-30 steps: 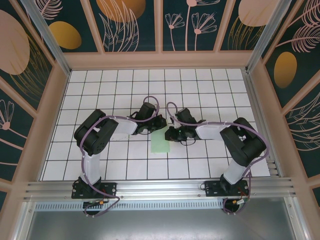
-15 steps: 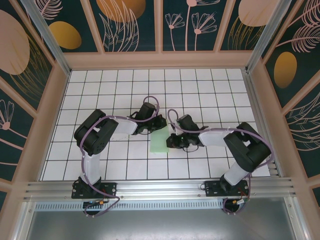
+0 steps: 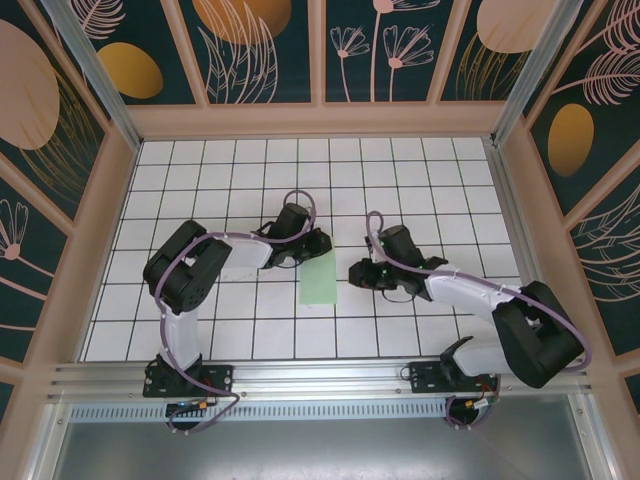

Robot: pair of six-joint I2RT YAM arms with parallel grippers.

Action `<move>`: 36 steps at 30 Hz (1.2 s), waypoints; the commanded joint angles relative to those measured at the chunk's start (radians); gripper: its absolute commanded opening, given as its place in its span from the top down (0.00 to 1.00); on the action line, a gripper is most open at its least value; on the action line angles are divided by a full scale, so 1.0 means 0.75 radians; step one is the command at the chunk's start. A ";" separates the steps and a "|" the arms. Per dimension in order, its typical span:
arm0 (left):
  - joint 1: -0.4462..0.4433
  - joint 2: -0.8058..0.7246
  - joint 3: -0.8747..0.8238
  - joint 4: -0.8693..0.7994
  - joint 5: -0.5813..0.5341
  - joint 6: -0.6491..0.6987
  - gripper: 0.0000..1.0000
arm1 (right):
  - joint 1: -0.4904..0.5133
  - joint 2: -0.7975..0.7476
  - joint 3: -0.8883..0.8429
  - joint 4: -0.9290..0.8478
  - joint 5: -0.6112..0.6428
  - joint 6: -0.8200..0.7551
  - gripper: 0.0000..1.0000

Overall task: Fold a paper plane with a square sheet of paper (pick it up from the middle)
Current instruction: Rotate the square sheet of paper at the center of the table.

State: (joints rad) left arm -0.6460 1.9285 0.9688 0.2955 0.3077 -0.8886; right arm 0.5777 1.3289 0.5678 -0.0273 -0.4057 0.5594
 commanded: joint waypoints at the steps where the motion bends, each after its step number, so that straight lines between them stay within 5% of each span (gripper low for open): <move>1: 0.013 -0.146 -0.019 -0.026 -0.069 0.018 0.79 | -0.032 0.060 0.107 0.035 0.048 0.014 0.81; 19: 0.054 -0.478 -0.352 -0.101 -0.095 -0.009 0.77 | 0.044 0.827 0.815 -0.174 0.151 -0.114 0.85; 29: -0.047 -0.500 -0.402 -0.030 -0.057 -0.074 0.77 | 0.037 0.808 0.706 -0.239 0.386 -0.033 0.86; 36: -0.202 -0.449 -0.403 0.081 -0.032 -0.197 0.81 | 0.007 0.593 0.514 -0.069 0.314 0.113 0.86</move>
State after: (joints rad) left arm -0.7620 1.5723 0.6743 0.2993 0.2695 -0.9859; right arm 0.5972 1.8400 1.0069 -0.0967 -0.1799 0.5823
